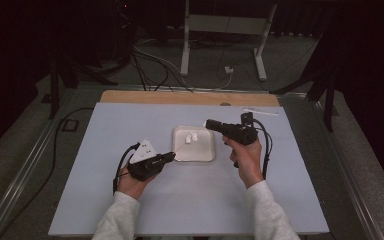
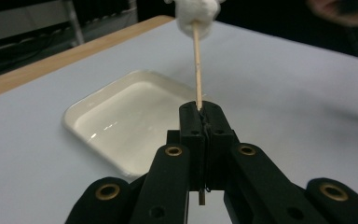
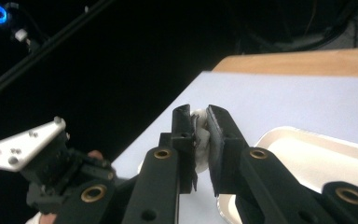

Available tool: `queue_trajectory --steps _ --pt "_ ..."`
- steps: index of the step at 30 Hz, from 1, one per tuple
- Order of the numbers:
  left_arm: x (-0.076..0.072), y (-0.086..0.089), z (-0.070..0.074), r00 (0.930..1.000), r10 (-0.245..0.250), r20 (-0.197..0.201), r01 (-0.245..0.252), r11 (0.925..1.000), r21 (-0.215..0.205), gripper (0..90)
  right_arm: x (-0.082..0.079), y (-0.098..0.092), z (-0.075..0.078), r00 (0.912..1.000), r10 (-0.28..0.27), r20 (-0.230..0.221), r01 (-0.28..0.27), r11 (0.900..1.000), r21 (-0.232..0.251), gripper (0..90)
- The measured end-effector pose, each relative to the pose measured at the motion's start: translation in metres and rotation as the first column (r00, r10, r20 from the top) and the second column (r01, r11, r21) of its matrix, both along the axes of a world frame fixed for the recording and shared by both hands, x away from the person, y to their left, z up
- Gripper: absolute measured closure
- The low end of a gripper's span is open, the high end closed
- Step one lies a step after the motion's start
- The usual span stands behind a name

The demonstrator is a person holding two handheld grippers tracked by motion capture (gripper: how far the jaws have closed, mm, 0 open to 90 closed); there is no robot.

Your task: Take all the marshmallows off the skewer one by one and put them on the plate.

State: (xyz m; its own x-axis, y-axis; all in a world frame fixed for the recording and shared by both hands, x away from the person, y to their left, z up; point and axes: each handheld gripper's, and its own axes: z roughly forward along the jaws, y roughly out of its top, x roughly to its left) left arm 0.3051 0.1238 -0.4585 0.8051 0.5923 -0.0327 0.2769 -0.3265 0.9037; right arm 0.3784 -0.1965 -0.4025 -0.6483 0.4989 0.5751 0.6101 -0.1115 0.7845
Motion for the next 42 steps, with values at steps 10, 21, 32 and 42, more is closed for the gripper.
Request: queue_trajectory --steps 10,21,32,42 --pt "0.001 0.002 0.001 0.9998 0.021 -0.003 -0.021 0.9994 -0.028 90.0 0.001 -0.002 -0.003 0.9999 -0.014 0.01 0.014 0.996 -0.085 80.8" --pt "0.003 0.004 0.0 0.9992 0.036 -0.019 -0.036 0.9987 -0.036 90.0 0.011 0.02 -0.036 0.9993 -0.034 -0.019 0.028 0.962 -0.271 79.6" --pt "0.005 0.005 -0.004 0.9982 0.048 -0.036 -0.049 0.9984 -0.029 90.0 0.023 0.034 -0.068 0.9949 -0.061 -0.08 0.029 0.935 -0.354 65.3" --pt "0.006 0.007 -0.005 0.9973 0.064 -0.037 -0.065 0.9975 -0.026 90.0 0.018 0.036 -0.062 0.9946 -0.045 -0.093 0.014 0.949 -0.314 35.8"
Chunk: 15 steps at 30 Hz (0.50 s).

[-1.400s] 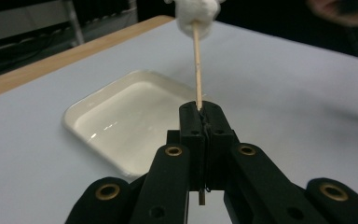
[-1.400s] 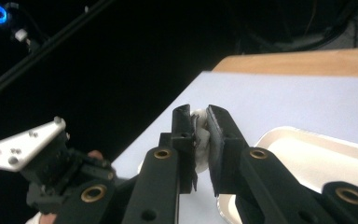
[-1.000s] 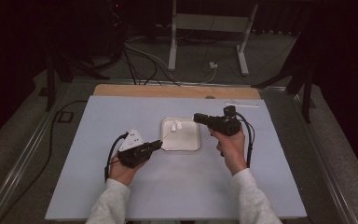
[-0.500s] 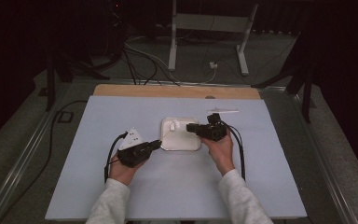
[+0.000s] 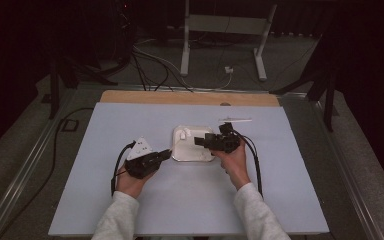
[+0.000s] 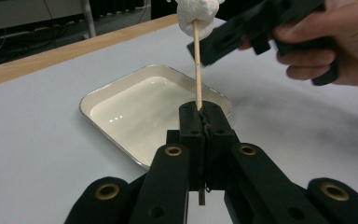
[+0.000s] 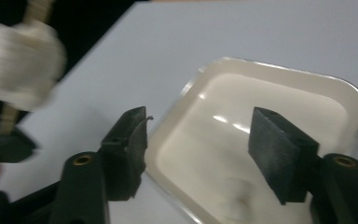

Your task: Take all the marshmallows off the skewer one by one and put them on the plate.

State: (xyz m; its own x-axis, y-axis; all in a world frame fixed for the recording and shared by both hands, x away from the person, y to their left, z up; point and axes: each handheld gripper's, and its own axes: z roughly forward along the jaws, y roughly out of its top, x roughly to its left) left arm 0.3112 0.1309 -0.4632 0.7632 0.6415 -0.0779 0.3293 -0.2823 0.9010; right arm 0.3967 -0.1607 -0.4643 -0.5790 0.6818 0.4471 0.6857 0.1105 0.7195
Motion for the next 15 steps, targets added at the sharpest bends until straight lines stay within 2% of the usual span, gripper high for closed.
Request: queue_trajectory --steps 7,15 --pt "0.0 -0.001 -0.001 1.0 0.005 -0.002 -0.005 1.0 0.002 90.0 -0.01 -0.005 0.018 0.9988 0.037 0.034 -0.04 0.996 0.085 34.6" --pt "0.0 -0.003 -0.002 1.0 -0.002 -0.003 0.002 1.0 0.009 90.0 -0.016 -0.004 0.032 0.9958 0.075 0.053 -0.083 0.984 0.159 35.4"
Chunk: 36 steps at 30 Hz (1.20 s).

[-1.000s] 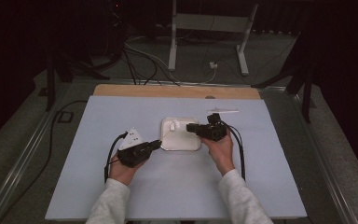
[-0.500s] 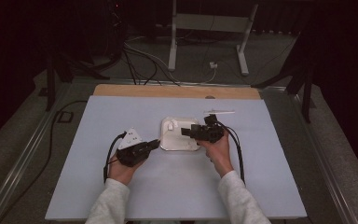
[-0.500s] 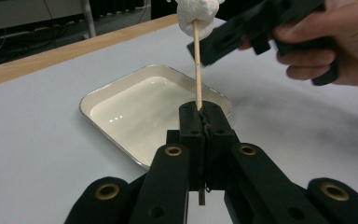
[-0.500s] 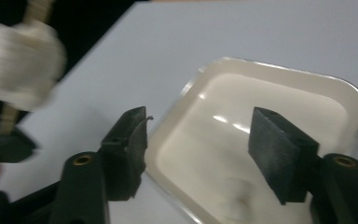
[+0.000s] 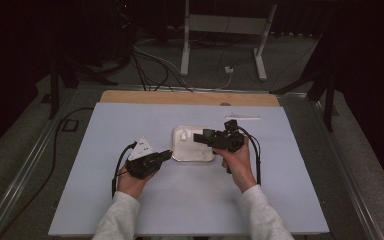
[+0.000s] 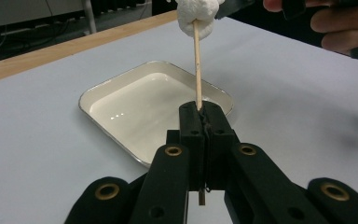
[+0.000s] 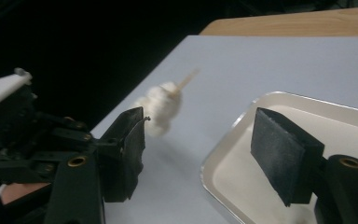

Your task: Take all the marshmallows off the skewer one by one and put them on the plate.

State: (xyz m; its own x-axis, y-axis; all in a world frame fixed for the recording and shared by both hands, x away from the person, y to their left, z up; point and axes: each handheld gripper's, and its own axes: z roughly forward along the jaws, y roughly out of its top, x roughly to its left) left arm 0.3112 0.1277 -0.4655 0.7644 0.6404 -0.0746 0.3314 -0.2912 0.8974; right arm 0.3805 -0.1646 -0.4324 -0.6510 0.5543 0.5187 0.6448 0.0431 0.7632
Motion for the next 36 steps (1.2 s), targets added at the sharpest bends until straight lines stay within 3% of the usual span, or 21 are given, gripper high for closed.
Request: queue_trajectory --steps 6,10,15,18,25,31,36 --pt "-0.001 -0.002 0.0 1.0 -0.007 0.002 0.007 0.9999 0.011 90.0 0.001 0.008 0.003 0.9998 0.019 0.007 -0.019 1.0 0.02 38.2" --pt "-0.001 -0.002 0.0 0.9999 -0.016 0.006 0.016 0.9999 0.004 90.0 0.002 0.013 0.005 0.9998 0.018 0.006 -0.018 1.0 0.005 44.4" --pt "-0.002 -0.003 0.001 0.9997 -0.023 0.008 0.023 0.9997 0.004 90.0 0.004 0.014 0.004 1.0 0.009 -0.002 -0.009 1.0 0.004 59.1" --pt "-0.002 -0.004 0.001 0.9995 -0.029 0.009 0.029 0.9996 0.003 90.0 0.004 0.016 0.003 0.9998 0.019 -0.007 -0.019 1.0 0.0 60.3" --pt "-0.003 -0.006 0.001 0.9989 -0.044 0.013 0.044 0.999 0.005 90.0 0.006 0.018 0.0 0.9979 0.053 -0.038 -0.051 0.998 0.036 61.6" --pt "-0.003 -0.006 0.0 0.9988 -0.047 0.01 0.047 0.9989 0.007 90.0 0.007 0.018 -0.002 0.9944 0.084 -0.063 -0.08 0.995 0.065 70.8" --pt "-0.002 -0.006 0.0 0.9986 -0.053 0.006 0.053 0.9986 0.004 90.0 0.006 0.014 0.001 0.9949 0.082 -0.059 -0.077 0.994 0.08 76.2"
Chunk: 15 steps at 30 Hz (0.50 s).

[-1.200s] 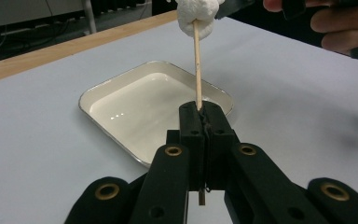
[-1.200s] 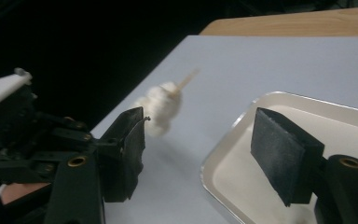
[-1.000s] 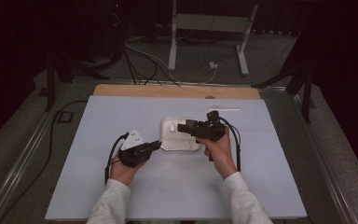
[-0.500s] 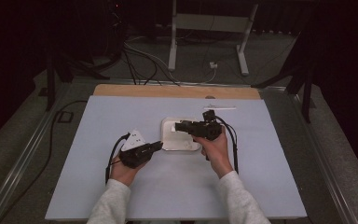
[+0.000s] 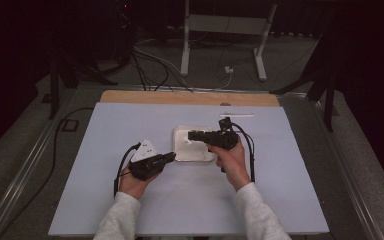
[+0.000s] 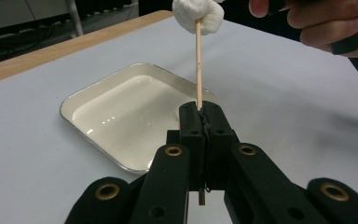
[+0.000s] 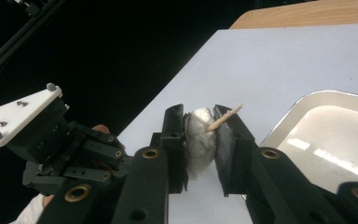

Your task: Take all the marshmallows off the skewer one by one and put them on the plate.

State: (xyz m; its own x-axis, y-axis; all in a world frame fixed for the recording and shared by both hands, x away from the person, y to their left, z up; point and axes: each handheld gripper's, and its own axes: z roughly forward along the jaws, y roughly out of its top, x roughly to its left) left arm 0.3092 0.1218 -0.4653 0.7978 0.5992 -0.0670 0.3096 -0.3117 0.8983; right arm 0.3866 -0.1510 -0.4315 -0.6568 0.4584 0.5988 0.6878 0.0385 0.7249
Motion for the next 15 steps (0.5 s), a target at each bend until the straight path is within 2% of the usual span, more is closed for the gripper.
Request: queue_trajectory --steps 8,15 --pt "0.0002 -0.0003 0.0001 1.0 -0.006 0.001 0.006 1.0 0.004 90.0 -0.0039 0.0013 0.0038 0.9982 -0.032 0.051 0.033 0.999 -0.03 77.6" --pt "0.0003 -0.0012 0.0003 0.9999 -0.01 -0.006 0.011 0.9998 0.019 90.0 -0.0039 -0.0008 0.0037 0.9971 -0.043 0.062 0.046 0.998 -0.035 77.7"
